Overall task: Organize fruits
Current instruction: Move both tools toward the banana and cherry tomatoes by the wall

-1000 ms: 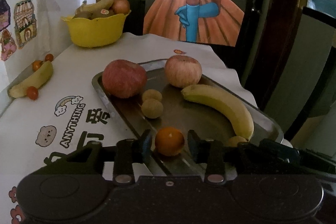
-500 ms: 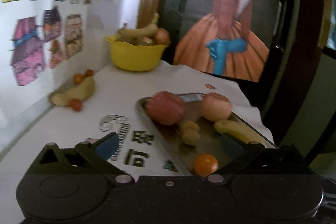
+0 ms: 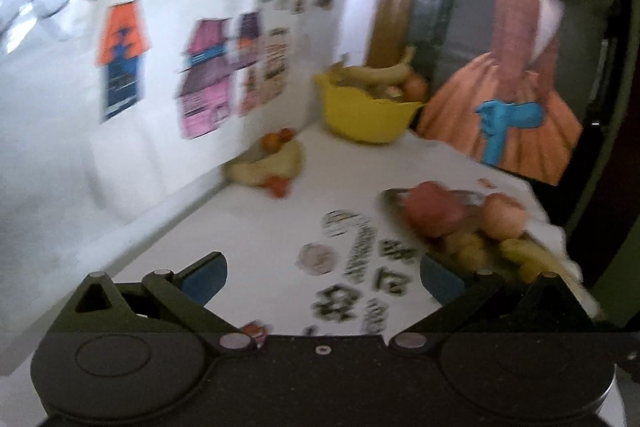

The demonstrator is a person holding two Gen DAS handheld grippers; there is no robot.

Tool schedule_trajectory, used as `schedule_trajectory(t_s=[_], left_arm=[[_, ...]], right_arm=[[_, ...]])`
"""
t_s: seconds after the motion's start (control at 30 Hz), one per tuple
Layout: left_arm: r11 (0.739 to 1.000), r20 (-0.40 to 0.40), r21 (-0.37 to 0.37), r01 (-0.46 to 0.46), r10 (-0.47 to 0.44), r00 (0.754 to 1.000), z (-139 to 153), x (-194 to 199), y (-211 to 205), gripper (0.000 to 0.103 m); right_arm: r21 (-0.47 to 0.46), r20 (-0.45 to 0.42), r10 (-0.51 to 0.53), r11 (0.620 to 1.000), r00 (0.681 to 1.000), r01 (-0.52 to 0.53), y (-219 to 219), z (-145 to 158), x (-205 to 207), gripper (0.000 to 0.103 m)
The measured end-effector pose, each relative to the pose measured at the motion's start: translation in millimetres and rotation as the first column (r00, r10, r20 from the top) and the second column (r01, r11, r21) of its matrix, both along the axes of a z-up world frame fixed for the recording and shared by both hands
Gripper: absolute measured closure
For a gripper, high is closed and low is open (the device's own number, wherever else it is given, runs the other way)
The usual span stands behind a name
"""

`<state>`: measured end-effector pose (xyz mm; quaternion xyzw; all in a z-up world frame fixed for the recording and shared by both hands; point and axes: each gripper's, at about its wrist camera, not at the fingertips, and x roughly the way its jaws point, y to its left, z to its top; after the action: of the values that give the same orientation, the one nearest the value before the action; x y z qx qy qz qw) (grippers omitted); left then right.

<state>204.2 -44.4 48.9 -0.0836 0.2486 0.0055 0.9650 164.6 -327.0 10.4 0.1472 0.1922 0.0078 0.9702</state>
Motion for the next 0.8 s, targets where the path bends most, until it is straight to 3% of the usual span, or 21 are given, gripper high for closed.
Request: schedule_trajectory(t_s=[0.43,0.63,0.8], left_arm=[[0.992,-0.065,0.003,-0.126,0.126,0.99,-23,-36,61,0.001],[0.993,-0.051,0.015,-0.117,0.117,0.992,-23,-51,73,0.001],[0.994,-0.001,0.088,-0.062,0.062,0.998,-15,-49,76,0.001]], right_arm=[[-0.034,-0.109,0.058,0.998,0.992,-0.062,37,-10,-8,0.0],[-0.055,-0.137,0.102,0.992,0.985,-0.11,54,-11,-11,0.0],[-0.108,-0.139,0.172,0.976,0.975,-0.187,65,-1,-2,0.0]])
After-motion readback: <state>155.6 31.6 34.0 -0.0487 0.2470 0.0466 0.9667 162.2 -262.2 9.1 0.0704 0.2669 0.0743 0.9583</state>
